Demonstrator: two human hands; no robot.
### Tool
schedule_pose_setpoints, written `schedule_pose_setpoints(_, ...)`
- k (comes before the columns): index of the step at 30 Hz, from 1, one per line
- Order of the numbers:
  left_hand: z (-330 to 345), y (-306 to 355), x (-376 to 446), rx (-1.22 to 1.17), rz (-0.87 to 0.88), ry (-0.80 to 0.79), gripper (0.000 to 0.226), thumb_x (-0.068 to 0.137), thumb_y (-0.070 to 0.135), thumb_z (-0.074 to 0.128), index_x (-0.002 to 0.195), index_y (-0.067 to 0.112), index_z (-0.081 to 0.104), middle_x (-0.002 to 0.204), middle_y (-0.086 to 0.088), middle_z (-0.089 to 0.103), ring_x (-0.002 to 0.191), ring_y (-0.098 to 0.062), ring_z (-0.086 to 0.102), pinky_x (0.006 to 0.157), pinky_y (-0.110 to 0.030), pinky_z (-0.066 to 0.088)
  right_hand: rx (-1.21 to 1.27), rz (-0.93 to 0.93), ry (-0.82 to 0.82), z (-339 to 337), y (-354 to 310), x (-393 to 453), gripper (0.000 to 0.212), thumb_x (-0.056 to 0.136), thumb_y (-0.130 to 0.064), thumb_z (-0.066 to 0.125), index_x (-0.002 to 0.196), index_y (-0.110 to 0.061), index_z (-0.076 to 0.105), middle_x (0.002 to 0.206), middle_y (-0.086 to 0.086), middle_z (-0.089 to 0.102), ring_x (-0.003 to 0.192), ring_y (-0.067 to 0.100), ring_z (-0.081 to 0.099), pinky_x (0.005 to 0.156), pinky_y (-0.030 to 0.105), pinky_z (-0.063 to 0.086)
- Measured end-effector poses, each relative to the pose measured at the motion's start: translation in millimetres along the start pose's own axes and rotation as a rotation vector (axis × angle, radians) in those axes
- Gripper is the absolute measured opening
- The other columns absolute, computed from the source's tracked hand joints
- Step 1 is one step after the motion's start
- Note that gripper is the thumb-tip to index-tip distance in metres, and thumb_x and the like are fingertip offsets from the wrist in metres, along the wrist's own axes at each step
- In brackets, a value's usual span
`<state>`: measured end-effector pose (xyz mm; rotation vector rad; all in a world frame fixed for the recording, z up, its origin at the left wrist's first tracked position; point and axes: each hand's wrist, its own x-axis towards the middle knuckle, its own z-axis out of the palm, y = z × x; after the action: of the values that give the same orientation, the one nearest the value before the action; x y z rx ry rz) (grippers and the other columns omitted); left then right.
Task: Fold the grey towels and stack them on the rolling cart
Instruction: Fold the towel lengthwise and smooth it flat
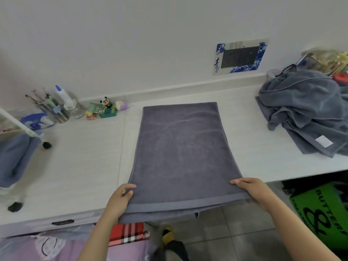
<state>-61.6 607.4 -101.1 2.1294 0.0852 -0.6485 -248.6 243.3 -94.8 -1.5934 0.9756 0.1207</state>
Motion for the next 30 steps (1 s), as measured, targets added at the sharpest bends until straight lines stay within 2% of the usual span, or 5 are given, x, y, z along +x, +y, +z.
schedule_pose_setpoints(8, -25.6, 64.2, 35.4, -1.044, -0.378, -0.127, 0.017, 0.096, 0.004, 0.044, 0.092, -0.003, 0.059, 0.071, -0.013, 0.065, 0.047, -0.015, 0.064, 0.040, -0.017, 0.050, 1.020, 0.280, -0.071, -19.8, -55.9, 20.3, 0.007, 0.086, 0.002, 0.057, 0.081, 0.004, 0.062, 0.055, 0.007, 0.064, 0.040, 0.010, 0.060, 0.036, 0.016, 0.048)
schedule_pose_setpoints(13, -13.2, 105.7, 95.5, -1.451, -0.470, -0.130, 0.020, 0.095, 0.007, 0.043, 0.097, -0.009, 0.055, 0.088, -0.019, 0.062, 0.078, -0.027, 0.066, 0.069, -0.024, 0.058, 1.319, 0.135, -0.132, -3.3, -92.2, 65.1, 0.057, 0.017, 0.021, 0.082, 0.071, 0.021, 0.064, 0.084, 0.028, 0.067, 0.070, 0.033, 0.071, 0.057, 0.033, 0.059)
schedule_pose_setpoints(16, 1.6, 116.0, 128.2, -1.056, -0.455, -0.140, 0.015, 0.091, 0.004, 0.040, 0.083, -0.002, 0.052, 0.076, -0.018, 0.060, 0.066, -0.024, 0.064, 0.045, -0.020, 0.052, 1.010, 0.152, 0.088, 16.7, -102.4, 95.7, 0.008, 0.084, 0.005, 0.055, 0.089, 0.010, 0.057, 0.095, 0.025, 0.062, 0.071, 0.026, 0.069, 0.057, 0.027, 0.058)
schedule_pose_setpoints(21, 21.9, 97.1, 167.1, 0.329, -0.031, 0.043, 0.028, 0.087, 0.037, 0.061, 0.092, 0.010, 0.057, 0.093, -0.008, 0.053, 0.086, -0.027, 0.056, 0.068, -0.029, 0.042, -0.429, 0.102, 0.380, 34.4, -79.1, 134.3, 0.056, 0.083, -0.032, 0.067, 0.132, -0.011, 0.050, 0.121, 0.018, 0.054, 0.108, 0.034, 0.053, 0.091, 0.039, 0.045)
schedule_pose_setpoints(30, 29.9, 99.5, 168.6, 0.083, 0.157, 0.195, 0.023, 0.100, 0.029, 0.042, 0.094, 0.008, 0.050, 0.082, -0.003, 0.056, 0.075, -0.024, 0.054, 0.060, -0.030, 0.037, -0.580, -0.011, 0.679, 60.9, -77.2, 142.7, 0.039, 0.084, -0.033, 0.066, 0.109, -0.004, 0.058, 0.103, 0.018, 0.062, 0.094, 0.038, 0.056, 0.078, 0.041, 0.045)
